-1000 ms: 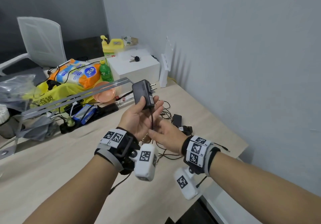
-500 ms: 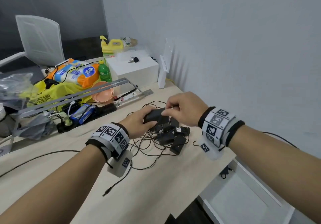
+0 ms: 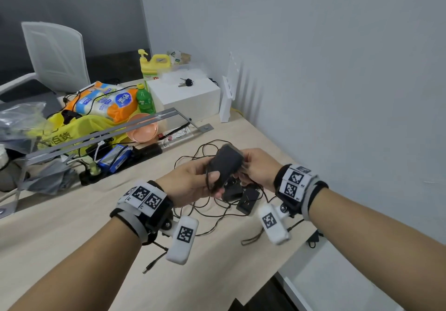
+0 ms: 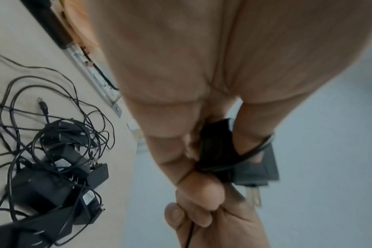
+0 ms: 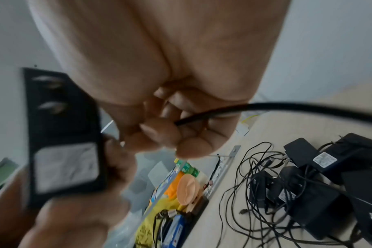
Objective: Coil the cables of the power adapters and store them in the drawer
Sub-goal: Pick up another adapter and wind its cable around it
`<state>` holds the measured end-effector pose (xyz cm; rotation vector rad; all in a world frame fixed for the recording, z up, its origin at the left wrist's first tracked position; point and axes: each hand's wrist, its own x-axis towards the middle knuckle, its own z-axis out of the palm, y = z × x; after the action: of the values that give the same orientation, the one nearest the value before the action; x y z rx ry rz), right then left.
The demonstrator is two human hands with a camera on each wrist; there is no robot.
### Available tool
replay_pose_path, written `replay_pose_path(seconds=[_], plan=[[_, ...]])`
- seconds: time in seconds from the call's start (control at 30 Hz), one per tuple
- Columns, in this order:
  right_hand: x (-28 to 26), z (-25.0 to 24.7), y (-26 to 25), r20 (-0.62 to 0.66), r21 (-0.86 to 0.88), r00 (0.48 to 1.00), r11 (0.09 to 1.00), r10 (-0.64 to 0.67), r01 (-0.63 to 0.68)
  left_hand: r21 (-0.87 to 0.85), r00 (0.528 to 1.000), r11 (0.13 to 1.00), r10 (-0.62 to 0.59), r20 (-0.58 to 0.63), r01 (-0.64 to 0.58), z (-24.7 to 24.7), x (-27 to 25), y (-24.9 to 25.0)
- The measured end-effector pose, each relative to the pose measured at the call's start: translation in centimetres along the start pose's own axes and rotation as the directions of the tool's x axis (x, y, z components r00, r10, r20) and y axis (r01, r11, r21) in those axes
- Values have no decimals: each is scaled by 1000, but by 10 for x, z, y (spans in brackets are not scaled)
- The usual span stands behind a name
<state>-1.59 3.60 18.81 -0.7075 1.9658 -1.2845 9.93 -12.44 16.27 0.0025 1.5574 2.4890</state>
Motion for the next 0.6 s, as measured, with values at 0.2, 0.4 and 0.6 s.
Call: replay_pose_path(seconds=[0.2,0.4,0.6], plan=[[3,20,21,-115,-286,991,958,-65,29,129,834,986,157,-528,-104,-3,9,-6],[4,30,20,-222,-102,975,995,-10,-12,530,767,846,383,-515,-67,-6,15,-11],[10,41,7,-350,-22,937,1000,-22,15,632,732,746,548,-404,-209,17,15,-17]])
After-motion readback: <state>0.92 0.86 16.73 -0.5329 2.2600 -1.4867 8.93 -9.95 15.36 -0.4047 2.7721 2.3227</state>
